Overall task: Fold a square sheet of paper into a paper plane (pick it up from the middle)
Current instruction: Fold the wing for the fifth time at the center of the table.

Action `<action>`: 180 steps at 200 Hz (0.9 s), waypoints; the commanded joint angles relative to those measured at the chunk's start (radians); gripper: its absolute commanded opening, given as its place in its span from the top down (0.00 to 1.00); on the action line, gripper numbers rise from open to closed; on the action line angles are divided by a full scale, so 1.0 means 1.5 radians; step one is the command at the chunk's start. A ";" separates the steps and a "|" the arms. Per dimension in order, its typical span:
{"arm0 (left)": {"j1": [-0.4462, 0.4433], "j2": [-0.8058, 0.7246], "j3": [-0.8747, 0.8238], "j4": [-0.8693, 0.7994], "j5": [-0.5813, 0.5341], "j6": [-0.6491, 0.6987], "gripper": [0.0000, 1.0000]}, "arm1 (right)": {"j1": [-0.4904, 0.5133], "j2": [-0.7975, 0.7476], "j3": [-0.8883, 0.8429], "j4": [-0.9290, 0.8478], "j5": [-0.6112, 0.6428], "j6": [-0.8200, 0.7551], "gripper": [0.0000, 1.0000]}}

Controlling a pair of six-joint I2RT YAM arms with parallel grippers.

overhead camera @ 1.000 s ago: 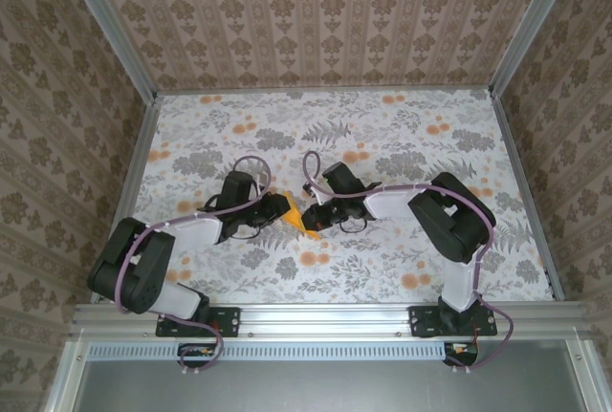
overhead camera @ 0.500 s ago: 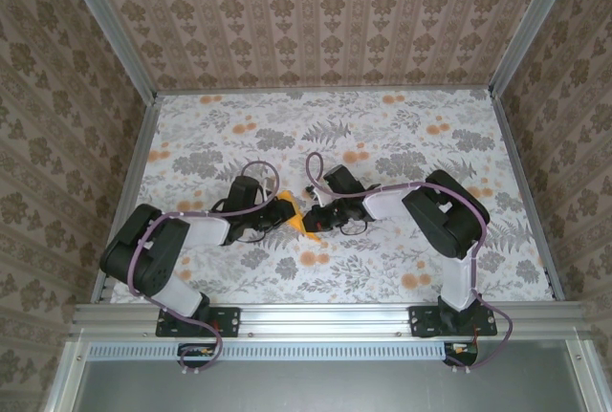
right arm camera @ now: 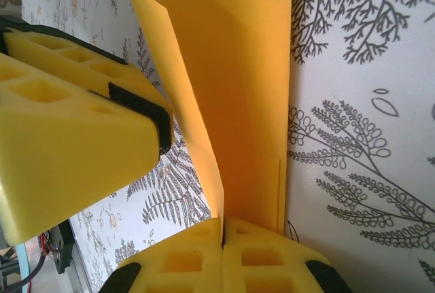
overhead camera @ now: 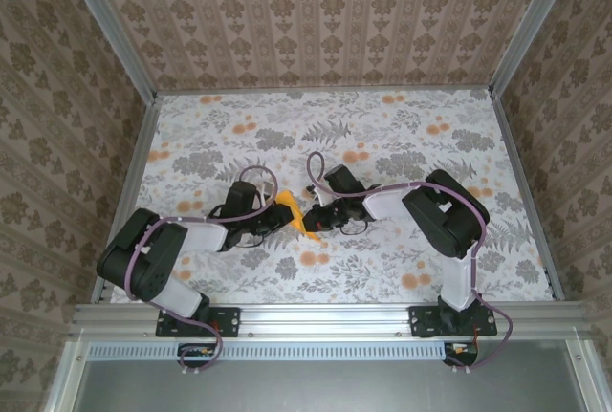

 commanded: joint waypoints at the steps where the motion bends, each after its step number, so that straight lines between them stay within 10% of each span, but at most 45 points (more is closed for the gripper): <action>1: -0.006 -0.001 0.001 0.000 -0.006 0.017 0.83 | -0.004 0.021 -0.015 -0.021 0.004 0.009 0.98; 180: -0.008 0.043 0.055 -0.166 -0.070 0.039 0.88 | -0.004 -0.044 0.012 -0.102 -0.027 0.007 0.76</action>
